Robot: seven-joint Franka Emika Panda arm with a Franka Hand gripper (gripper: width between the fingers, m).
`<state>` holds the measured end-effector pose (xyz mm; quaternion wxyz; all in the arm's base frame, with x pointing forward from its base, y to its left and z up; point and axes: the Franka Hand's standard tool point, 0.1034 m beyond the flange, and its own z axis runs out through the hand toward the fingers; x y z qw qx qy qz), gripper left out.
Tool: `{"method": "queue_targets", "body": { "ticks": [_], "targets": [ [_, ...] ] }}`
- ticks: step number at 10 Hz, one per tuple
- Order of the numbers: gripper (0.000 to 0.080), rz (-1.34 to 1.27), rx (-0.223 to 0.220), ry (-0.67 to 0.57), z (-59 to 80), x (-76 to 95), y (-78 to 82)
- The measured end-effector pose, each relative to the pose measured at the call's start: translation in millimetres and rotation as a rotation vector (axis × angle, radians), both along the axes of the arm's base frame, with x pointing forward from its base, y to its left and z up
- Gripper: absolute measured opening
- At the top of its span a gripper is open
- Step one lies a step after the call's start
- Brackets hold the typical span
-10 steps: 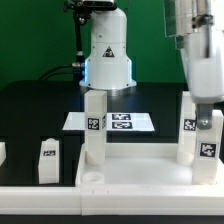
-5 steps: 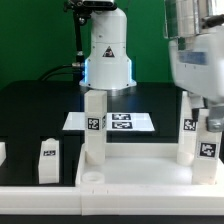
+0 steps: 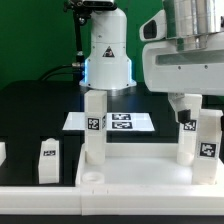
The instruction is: Assemble desk
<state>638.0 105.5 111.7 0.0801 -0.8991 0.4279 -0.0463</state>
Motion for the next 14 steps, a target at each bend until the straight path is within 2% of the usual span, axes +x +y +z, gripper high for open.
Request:
{"method": "queue_targets", "body": {
  "ticks": [1, 2, 3, 5, 6, 9, 10, 12, 13, 14],
  "targets": [
    [0.0649, 0.241, -0.074, -0.017, 1.1, 0.1, 7.3],
    [0.0649, 0.347, -0.096, -0.026, 0.4, -0.4, 11.4],
    [0.0649, 0.314, -0.091, -0.024, 0.3, -0.2, 9.1],
    [0.0384, 0.309, -0.091, -0.023, 0.1, -0.2, 8.9],
    [0.0291, 0.230, -0.081, -0.013, -0.1, -0.7, 6.9],
    [0.0291, -0.145, -0.027, 0.029, 0.2, -1.8, 4.7],
    [0.0291, -0.321, 0.005, 0.058, 0.2, -2.2, 6.3],
    [0.0290, -0.742, 0.101, 0.099, -0.3, 1.6, 9.1],
    [0.0290, -0.864, 0.135, 0.113, -0.4, 2.2, 8.4],
    [0.0291, -0.892, 0.138, 0.118, -0.4, 2.1, 7.7]
  ]
}}
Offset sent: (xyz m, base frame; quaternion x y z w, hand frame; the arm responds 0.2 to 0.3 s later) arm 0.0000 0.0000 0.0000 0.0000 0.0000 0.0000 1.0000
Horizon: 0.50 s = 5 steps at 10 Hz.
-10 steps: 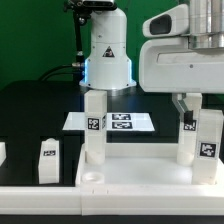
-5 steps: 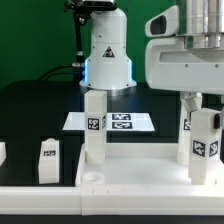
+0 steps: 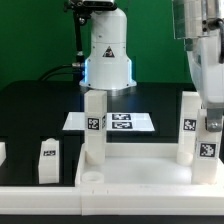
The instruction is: Assemble desk
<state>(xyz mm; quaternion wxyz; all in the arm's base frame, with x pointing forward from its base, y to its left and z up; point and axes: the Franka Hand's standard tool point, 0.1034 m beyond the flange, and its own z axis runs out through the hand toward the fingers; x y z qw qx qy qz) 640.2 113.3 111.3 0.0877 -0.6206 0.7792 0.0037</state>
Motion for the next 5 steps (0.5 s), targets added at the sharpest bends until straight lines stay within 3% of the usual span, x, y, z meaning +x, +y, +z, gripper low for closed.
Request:
{"method": "queue_targets", "body": {
  "ticks": [1, 2, 3, 4, 5],
  "targets": [
    [0.0291, -0.057, 0.007, 0.007, -0.1, 0.0, -0.2],
    [0.0367, -0.073, 0.009, 0.009, -0.3, -0.1, -0.4],
    [0.0367, -0.074, 0.009, 0.009, -0.5, -0.3, 0.2],
    [0.0502, -0.071, 0.009, 0.009, -0.5, -0.3, 0.1],
    [0.0502, -0.071, 0.009, 0.009, -0.5, -0.3, 0.2]
  ]
}}
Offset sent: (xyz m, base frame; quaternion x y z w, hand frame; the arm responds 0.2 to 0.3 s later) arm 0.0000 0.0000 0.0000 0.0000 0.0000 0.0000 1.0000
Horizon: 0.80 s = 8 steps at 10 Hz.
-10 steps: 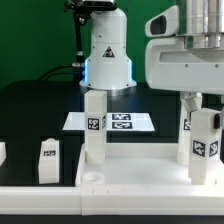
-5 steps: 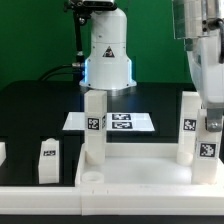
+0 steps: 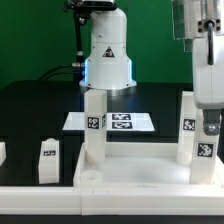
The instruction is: Assemble desk
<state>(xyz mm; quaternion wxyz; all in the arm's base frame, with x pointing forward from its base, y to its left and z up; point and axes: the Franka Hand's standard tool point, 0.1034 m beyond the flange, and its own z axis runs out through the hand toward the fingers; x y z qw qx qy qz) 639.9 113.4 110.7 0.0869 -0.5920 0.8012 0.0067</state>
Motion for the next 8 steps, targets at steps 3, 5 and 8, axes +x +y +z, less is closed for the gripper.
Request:
{"method": "queue_targets", "body": {
  "ticks": [3, 5, 8],
  "targets": [
    [0.0641, 0.142, -0.002, -0.063, 39.7, 10.9, -17.4],
    [0.0648, 0.147, -0.007, -0.080, 46.5, 17.1, -28.7],
    [0.0649, 0.151, -0.009, -0.076, 44.3, 16.0, -27.6]
  ]
}}
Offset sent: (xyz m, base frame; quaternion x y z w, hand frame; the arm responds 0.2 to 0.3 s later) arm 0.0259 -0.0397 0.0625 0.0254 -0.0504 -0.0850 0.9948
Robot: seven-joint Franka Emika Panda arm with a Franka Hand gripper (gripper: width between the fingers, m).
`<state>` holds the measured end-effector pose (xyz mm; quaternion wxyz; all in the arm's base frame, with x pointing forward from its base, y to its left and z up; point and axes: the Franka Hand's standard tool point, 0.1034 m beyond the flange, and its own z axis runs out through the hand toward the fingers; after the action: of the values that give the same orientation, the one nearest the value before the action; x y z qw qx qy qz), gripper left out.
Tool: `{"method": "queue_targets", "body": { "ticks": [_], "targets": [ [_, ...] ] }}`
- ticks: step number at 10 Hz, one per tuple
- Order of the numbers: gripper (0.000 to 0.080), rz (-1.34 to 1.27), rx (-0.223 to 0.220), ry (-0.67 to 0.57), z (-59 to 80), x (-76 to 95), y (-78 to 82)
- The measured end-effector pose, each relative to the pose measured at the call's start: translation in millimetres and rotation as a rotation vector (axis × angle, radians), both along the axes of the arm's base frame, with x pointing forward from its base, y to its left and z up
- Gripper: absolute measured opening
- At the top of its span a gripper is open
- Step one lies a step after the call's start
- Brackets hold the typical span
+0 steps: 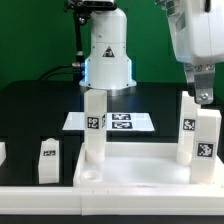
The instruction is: Assemble desk
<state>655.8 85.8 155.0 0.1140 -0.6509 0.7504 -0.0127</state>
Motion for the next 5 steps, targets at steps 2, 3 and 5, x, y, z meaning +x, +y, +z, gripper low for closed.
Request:
{"method": "queue_targets", "body": {
  "ticks": [2, 3, 5],
  "targets": [
    [0.0649, 0.081, -0.015, -0.021, 1.3, -0.5, -4.8],
    [0.0649, 0.147, -0.025, -0.044, 5.6, -6.5, -19.9],
    [0.0649, 0.344, -0.065, -0.077, 15.6, -16.0, -51.1]
  ]
}}
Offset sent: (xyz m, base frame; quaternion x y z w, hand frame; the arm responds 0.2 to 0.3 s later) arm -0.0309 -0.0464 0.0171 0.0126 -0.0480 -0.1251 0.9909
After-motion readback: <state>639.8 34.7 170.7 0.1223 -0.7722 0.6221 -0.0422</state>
